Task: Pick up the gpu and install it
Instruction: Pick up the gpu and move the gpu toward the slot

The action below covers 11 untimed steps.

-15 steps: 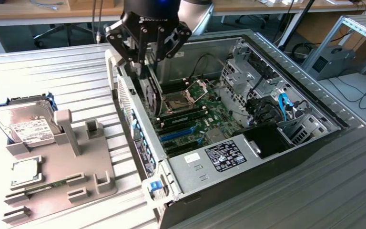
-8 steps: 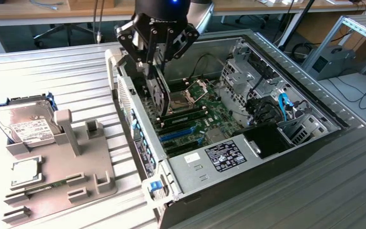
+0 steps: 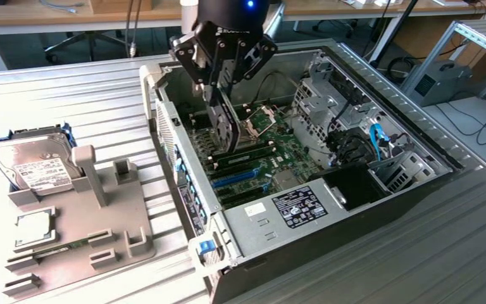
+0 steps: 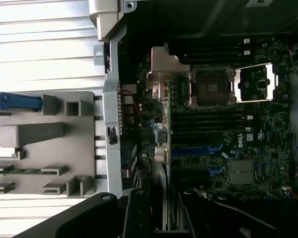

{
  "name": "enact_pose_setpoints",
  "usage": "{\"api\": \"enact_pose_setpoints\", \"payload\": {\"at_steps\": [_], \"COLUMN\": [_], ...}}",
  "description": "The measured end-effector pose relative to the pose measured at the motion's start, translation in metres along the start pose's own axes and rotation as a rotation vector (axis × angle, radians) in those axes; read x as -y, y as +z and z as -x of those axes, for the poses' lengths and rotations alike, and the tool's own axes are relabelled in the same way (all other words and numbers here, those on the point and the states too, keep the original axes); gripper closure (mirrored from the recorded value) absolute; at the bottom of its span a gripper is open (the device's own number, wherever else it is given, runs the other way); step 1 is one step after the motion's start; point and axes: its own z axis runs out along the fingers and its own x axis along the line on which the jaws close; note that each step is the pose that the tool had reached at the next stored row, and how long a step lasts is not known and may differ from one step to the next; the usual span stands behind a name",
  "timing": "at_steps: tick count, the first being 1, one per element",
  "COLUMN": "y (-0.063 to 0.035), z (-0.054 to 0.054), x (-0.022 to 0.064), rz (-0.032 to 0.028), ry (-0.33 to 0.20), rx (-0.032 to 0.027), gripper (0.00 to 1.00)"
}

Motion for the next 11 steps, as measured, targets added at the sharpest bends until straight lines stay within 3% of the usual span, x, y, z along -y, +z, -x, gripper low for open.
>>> {"api": "enact_pose_setpoints", "payload": {"at_steps": [11], "y": [0.0049], "z": [0.025], "x": [-0.0014], "rz": [-0.0067], "ry": [0.000], "rx": [0.0003], "gripper": [0.74]}}
